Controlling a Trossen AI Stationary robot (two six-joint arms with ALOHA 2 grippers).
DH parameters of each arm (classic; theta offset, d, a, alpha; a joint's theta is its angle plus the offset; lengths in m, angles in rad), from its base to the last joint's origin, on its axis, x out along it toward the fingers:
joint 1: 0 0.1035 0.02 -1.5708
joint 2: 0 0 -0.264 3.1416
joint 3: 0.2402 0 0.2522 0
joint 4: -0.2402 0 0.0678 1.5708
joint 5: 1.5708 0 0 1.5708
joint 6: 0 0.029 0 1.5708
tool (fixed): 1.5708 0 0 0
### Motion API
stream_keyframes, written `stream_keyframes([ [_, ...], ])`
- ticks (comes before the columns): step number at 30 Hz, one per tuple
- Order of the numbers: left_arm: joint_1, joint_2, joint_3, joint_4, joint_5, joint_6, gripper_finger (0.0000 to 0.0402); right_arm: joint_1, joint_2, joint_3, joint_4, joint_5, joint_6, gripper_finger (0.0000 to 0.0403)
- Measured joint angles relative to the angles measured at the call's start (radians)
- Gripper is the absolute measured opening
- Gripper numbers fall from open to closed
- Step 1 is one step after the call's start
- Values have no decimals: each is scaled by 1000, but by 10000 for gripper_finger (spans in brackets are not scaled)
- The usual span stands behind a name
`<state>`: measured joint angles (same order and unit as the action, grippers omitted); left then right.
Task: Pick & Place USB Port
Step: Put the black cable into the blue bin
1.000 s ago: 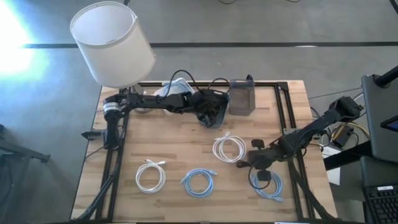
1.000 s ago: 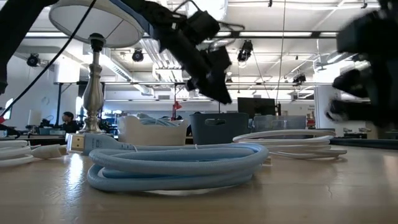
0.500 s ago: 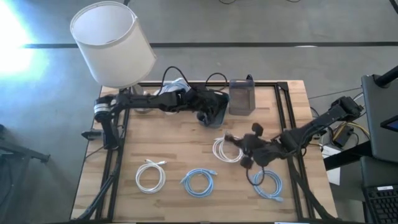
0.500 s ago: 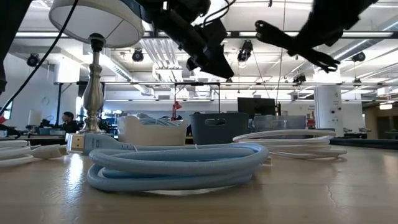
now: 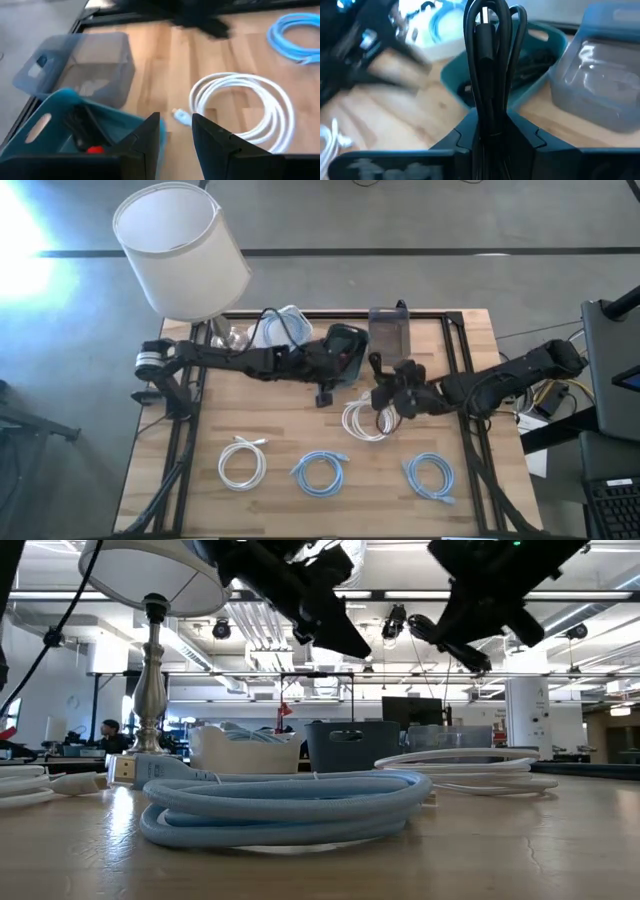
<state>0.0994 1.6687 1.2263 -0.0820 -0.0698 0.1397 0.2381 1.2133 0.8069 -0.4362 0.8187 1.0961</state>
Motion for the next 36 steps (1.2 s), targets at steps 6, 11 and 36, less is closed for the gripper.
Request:
stream_keyframes([
  [6,-27,-107,-140,213,7,74,117,-123,0,-38,304,-6,-182,68],
  [11,-56,-197,-261,226,8,87,117,-221,33,-46,376,-12,-200,68],
  [36,-150,-296,-514,464,10,67,117,-420,619,97,831,-252,-243,86],
])
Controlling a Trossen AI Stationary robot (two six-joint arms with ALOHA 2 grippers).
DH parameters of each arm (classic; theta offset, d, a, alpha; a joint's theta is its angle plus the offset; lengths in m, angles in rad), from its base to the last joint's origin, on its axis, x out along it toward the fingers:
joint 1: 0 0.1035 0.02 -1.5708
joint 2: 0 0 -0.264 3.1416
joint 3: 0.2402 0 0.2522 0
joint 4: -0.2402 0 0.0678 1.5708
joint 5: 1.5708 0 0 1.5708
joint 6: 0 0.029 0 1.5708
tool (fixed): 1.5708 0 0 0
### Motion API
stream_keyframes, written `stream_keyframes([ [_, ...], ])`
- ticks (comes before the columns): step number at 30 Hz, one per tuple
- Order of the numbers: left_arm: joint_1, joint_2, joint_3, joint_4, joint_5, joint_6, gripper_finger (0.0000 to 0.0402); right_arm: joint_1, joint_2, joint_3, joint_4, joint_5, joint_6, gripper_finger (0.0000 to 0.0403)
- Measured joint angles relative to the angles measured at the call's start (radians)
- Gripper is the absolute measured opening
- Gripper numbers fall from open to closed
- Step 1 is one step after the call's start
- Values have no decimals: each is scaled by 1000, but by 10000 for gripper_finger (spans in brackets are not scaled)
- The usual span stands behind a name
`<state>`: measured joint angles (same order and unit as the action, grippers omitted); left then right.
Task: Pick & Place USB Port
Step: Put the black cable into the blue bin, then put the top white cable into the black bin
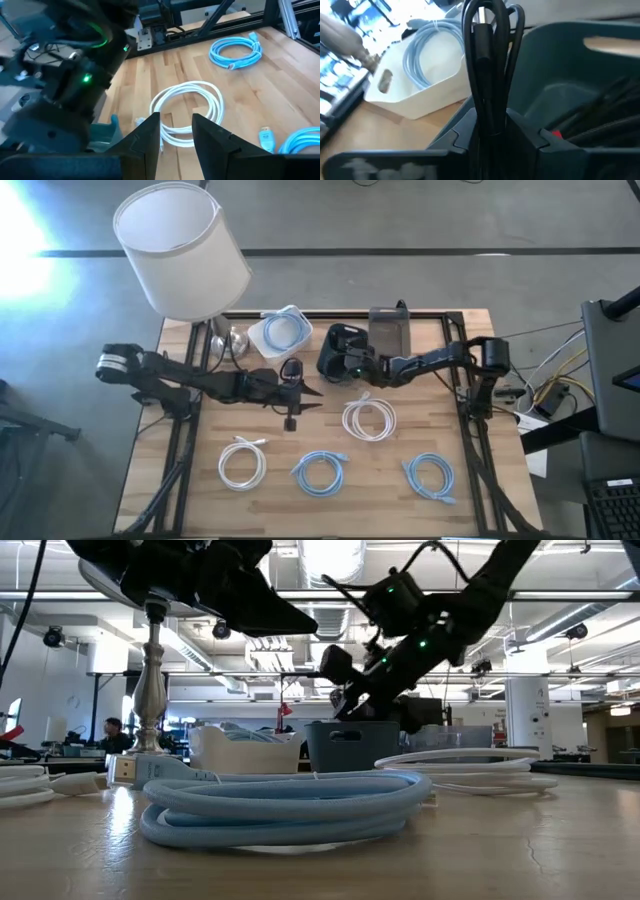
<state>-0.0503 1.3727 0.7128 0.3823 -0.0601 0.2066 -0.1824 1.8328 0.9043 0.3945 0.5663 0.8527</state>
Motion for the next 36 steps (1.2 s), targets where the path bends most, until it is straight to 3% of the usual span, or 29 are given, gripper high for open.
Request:
stream_keyframes([
  [4,-10,0,0,-10,0,-3,117,-2,16,65,-68,0,-70,110],
  [14,-12,1,0,-17,0,-26,117,-1,8,265,-623,2,-98,161],
  [23,-12,1,0,-17,0,-45,117,31,-28,406,-913,-5,-182,184],
  [28,-11,1,-1,-17,0,-45,117,86,-42,488,-1097,-128,-239,182],
  [36,-11,1,-1,-18,0,-46,117,209,-47,465,-1208,-477,-232,180],
])
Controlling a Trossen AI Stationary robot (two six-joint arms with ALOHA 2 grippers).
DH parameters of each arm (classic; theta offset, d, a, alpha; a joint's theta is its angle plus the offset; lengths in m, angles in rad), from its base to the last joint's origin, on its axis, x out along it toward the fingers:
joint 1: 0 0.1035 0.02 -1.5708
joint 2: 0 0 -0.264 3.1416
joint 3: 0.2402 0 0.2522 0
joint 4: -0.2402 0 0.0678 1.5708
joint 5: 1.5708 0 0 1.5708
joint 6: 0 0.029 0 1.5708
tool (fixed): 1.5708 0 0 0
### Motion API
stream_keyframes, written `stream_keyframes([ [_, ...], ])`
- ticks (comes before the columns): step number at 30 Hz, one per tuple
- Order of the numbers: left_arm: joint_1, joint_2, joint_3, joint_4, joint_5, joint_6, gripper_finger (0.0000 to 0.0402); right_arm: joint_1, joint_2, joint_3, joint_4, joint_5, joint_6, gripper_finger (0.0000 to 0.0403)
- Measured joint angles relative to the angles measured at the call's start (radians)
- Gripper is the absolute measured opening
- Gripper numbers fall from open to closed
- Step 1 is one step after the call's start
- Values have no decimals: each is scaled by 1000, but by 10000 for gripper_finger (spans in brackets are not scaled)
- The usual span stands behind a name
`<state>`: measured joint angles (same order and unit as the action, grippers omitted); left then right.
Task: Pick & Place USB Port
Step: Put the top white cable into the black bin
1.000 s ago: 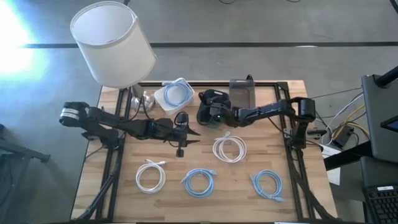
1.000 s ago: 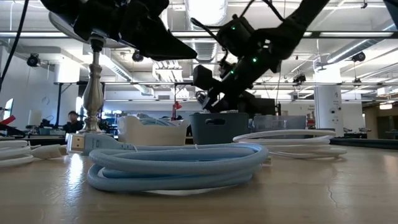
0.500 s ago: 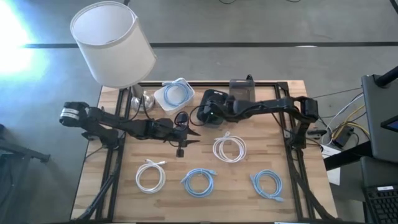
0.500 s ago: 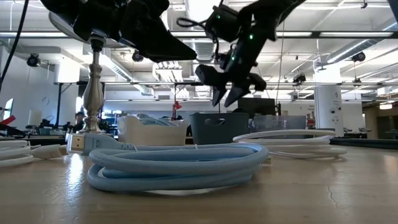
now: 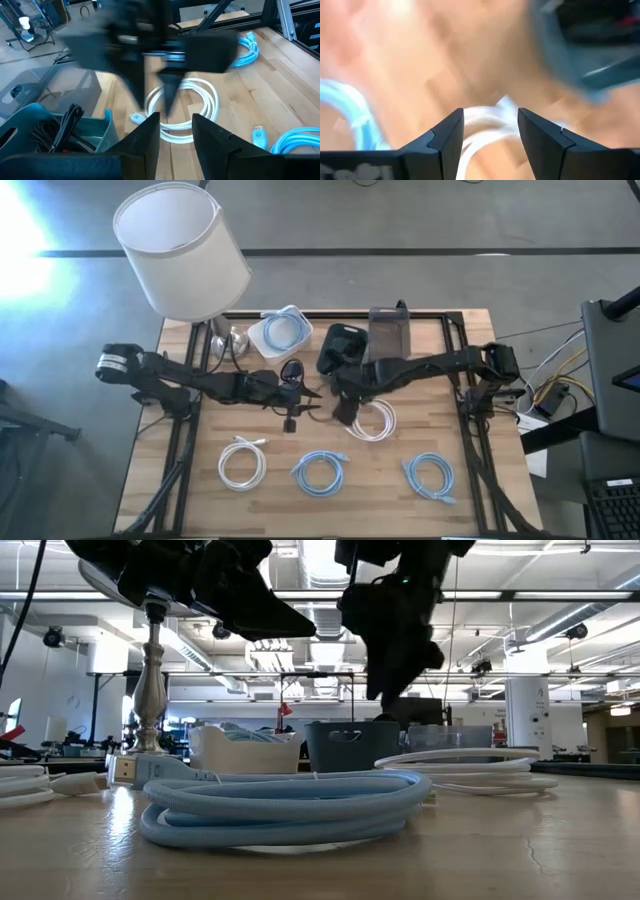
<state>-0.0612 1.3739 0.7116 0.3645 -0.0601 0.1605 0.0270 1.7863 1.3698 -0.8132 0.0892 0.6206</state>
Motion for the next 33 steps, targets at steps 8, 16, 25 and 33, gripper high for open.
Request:
stream_keyframes([
  [8,0,0,0,1,0,0,117,92,0,-93,1,18,57,178],
  [16,0,0,0,11,0,26,117,81,0,-158,-26,94,78,178],
  [25,0,0,0,11,-2,48,117,81,0,-274,-19,97,128,176],
  [33,1,0,0,29,-4,59,117,80,-5,-383,21,146,223,171],
])
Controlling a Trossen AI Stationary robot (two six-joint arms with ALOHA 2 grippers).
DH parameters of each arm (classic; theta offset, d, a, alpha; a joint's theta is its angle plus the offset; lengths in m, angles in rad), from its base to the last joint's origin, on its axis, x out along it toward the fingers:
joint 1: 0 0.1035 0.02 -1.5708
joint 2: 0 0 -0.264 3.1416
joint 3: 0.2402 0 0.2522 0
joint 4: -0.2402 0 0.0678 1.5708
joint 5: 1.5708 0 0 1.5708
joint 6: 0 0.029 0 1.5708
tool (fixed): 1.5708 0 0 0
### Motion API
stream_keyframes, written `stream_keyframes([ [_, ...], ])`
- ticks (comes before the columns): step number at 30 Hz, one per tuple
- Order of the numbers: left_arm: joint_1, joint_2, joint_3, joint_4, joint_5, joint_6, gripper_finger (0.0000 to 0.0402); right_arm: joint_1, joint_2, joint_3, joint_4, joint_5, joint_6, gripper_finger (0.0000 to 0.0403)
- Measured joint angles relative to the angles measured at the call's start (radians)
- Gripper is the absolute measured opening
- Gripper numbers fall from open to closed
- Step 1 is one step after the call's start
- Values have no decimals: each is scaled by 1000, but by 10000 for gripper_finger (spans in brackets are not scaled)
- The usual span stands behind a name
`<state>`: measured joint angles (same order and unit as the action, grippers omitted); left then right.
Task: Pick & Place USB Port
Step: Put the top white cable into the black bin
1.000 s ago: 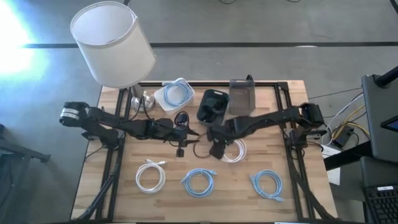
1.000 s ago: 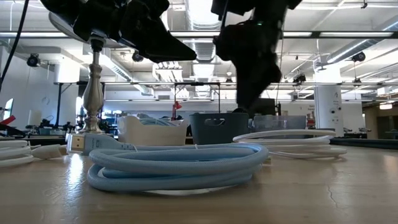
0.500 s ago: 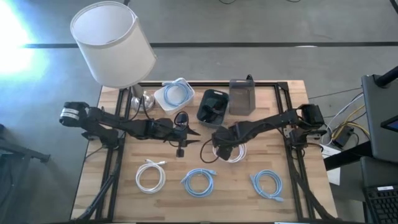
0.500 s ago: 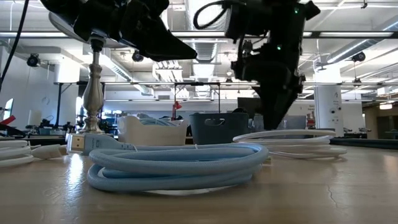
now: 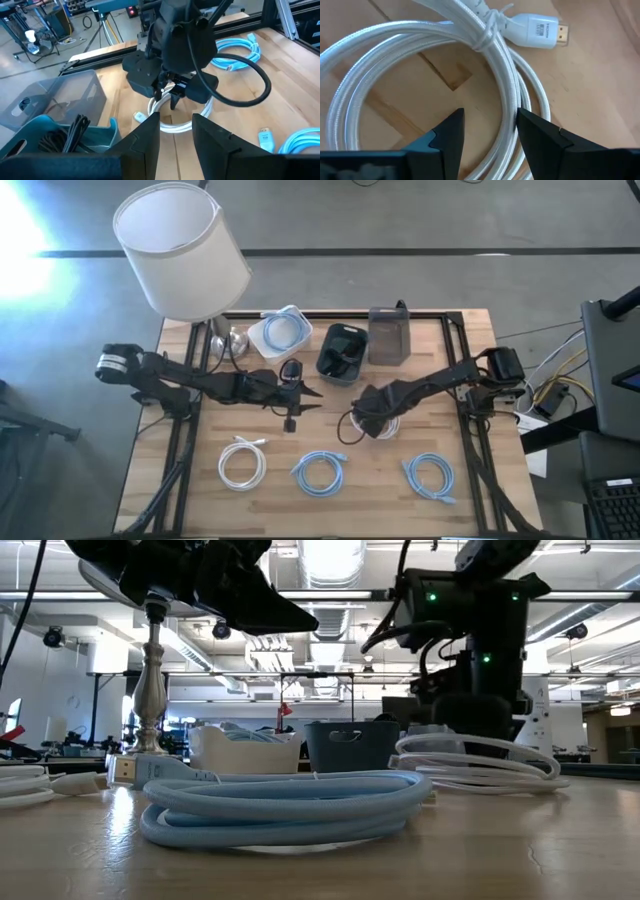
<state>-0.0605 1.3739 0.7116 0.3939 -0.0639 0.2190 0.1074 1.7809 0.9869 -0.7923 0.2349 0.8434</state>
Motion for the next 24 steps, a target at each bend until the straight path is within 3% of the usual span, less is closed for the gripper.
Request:
stream_keyframes([
  [8,1,0,2,3,-4,36,117,0,4,17,-15,8,12,123],
  [18,1,0,3,3,-5,51,116,-1,9,107,-5,24,-8,17],
  [24,1,0,3,3,-5,62,116,4,9,208,-26,19,-50,11],
])
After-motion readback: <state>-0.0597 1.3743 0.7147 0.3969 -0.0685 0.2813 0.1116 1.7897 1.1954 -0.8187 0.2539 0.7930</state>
